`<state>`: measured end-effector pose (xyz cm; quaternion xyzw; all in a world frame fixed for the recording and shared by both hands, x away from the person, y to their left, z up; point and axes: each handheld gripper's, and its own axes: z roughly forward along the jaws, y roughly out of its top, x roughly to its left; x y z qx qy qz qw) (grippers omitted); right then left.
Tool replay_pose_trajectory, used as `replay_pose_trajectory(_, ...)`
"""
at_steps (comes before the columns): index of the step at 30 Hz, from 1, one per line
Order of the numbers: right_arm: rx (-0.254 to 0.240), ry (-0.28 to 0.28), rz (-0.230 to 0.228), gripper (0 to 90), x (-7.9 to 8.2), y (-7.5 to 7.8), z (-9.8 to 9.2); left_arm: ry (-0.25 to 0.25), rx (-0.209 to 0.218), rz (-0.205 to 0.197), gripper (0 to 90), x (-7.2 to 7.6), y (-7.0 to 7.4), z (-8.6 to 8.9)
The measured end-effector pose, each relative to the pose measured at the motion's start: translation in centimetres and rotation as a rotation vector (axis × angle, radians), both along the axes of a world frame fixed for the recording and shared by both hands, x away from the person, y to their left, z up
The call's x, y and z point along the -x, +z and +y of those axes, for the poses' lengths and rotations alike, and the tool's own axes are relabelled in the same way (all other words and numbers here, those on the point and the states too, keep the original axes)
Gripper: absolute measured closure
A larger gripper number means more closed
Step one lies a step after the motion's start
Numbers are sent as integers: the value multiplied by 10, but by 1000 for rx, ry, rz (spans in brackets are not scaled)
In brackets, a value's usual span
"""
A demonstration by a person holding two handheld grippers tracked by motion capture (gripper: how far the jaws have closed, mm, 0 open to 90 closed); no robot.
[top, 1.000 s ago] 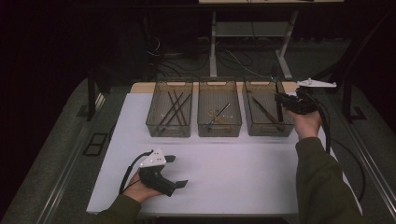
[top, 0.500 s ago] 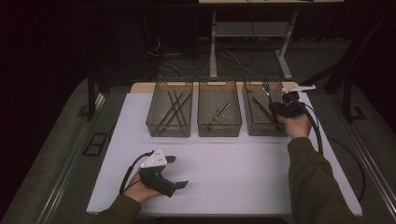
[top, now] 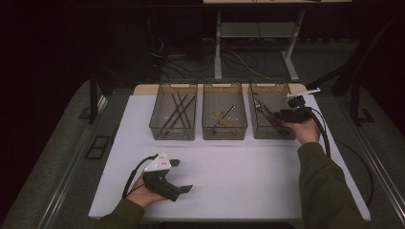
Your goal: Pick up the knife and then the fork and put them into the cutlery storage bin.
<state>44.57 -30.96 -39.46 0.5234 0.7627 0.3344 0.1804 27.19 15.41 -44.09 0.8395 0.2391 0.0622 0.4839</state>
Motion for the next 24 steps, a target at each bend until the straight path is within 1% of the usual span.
replay_pose_trajectory(2, -16, -5, -5, 583, 1, 2, -2, 1, 1, 0, 0, 0, 0, 0)
replay_pose_trajectory(3, -36, -4, -4, 549, 1, 2, -4, 2, 1, 1, 0, 0, 0, 0)
replay_pose_trajectory(6, -65, -11, -3, 456, 1, 4, -6, 2, 1, 1, 0, 0, 0, 0)
replay_pose_trajectory(7, -68, -13, -7, 434, 1, 5, -7, 1, -1, 1, 0, -1, 0, 0)
replay_pose_trajectory(8, -74, -10, -15, 410, 2, 6, -8, 0, -2, 0, 0, -1, 0, 0)
replay_pose_trajectory(10, -104, -5, -29, 366, 4, 10, -9, 1, -2, 0, 0, -1, 0, 0)
replay_pose_trajectory(13, -141, 12, -60, 286, 6, 14, -11, 3, 0, -2, 0, -1, 0, 1)
replay_pose_trajectory(15, -147, 21, -85, 243, 8, 16, -11, 0, 0, -4, 0, -2, 0, 1)
replay_pose_trajectory(17, -154, 9, -109, 197, 10, 19, -11, -1, -1, -4, 0, -2, 0, 1)
replay_pose_trajectory(21, -175, -11, -142, 152, 14, 24, -12, -1, -1, -5, 0, -2, 0, 1)
replay_pose_trajectory(23, -183, -7, -151, 143, 16, 25, -12, 2, -2, -2, 0, -2, 0, 1)
replay_pose_trajectory(24, -178, 4, -150, 143, 17, 26, -12, 4, -1, -2, 0, -2, 0, 1)
